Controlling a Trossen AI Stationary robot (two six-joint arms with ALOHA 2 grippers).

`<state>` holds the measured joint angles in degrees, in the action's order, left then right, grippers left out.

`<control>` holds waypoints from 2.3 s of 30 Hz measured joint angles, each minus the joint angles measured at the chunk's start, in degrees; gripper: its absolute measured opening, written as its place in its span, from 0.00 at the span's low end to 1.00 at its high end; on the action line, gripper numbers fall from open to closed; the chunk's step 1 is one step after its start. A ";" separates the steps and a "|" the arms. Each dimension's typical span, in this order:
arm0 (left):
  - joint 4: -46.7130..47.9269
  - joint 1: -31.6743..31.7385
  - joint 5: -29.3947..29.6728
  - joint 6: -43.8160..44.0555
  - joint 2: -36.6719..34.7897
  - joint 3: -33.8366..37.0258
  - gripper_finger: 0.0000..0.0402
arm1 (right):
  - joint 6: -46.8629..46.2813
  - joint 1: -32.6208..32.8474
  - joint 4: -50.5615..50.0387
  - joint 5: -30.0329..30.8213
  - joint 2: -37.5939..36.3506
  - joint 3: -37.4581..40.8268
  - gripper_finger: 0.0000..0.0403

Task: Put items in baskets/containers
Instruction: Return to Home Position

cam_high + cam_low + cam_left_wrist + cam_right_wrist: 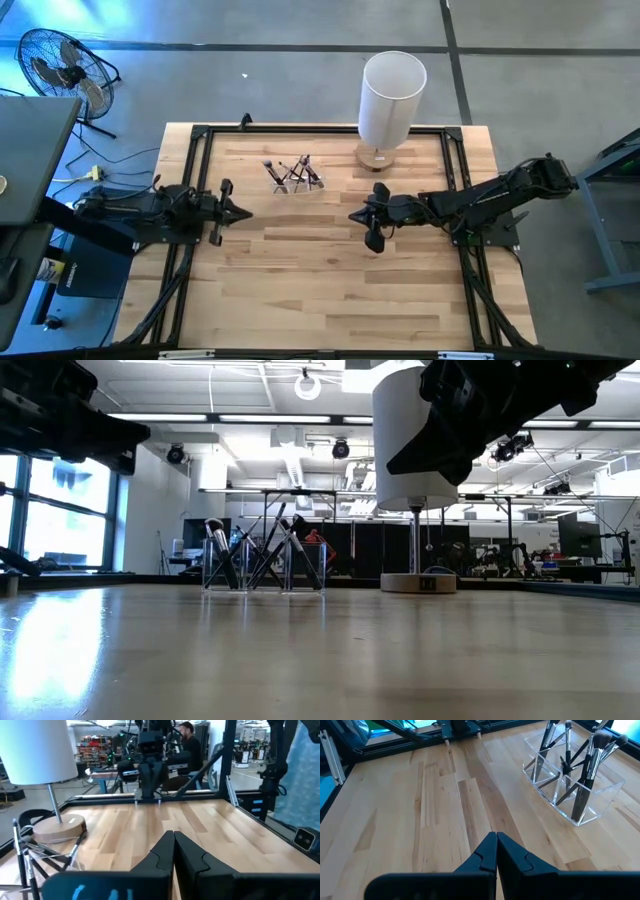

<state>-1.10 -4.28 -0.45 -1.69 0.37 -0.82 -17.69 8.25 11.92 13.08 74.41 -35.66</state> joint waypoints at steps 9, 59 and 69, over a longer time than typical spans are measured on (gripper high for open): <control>-0.37 7.29 -4.25 0.63 0.01 0.09 0.00 | 0.13 -0.01 -0.67 0.00 -0.01 0.00 0.00; -0.07 7.26 -2.84 2.01 0.63 0.15 0.00 | 6.00 -0.37 -33.63 -6.94 -73.20 28.35 0.00; -0.07 7.26 -2.88 2.01 0.63 0.15 0.00 | 6.23 -0.35 -34.00 -6.84 -73.24 28.33 0.00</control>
<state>-1.17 2.98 -3.33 0.32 0.99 -0.67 -11.46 7.90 -22.08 6.24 1.17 -7.33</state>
